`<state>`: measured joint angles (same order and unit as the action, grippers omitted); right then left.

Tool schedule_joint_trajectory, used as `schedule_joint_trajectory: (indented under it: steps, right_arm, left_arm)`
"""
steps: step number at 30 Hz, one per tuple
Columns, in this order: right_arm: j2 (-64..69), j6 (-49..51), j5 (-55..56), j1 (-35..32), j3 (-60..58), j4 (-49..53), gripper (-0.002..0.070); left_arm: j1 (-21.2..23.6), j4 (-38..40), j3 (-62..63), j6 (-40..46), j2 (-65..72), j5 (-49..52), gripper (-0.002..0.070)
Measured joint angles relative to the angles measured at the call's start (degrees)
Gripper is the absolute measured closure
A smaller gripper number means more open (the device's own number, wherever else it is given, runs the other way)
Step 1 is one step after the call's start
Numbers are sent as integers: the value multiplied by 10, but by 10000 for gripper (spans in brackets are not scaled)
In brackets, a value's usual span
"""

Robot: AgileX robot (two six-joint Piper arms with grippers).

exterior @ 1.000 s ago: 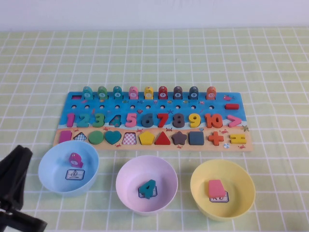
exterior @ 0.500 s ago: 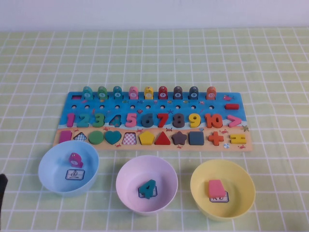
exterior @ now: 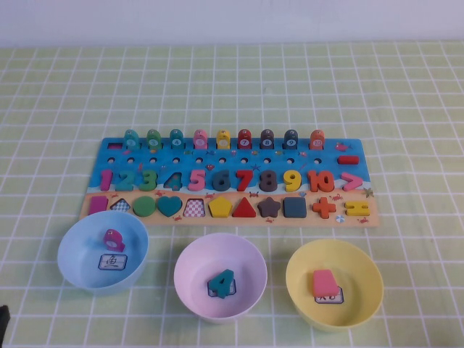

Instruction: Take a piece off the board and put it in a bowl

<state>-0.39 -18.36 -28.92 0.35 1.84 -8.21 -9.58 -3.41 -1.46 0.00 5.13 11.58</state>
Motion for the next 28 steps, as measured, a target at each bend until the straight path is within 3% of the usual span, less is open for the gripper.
schedule_joint_trajectory:
  steps: [12,28]
  right_arm:
    - [0,0,0,0,0,0,694]
    - [0,0,0,0,0,0,694]
  left_arm:
    - [7,24,0,25,-57,89,678]
    - [11,24,0,23,-57,95,678]
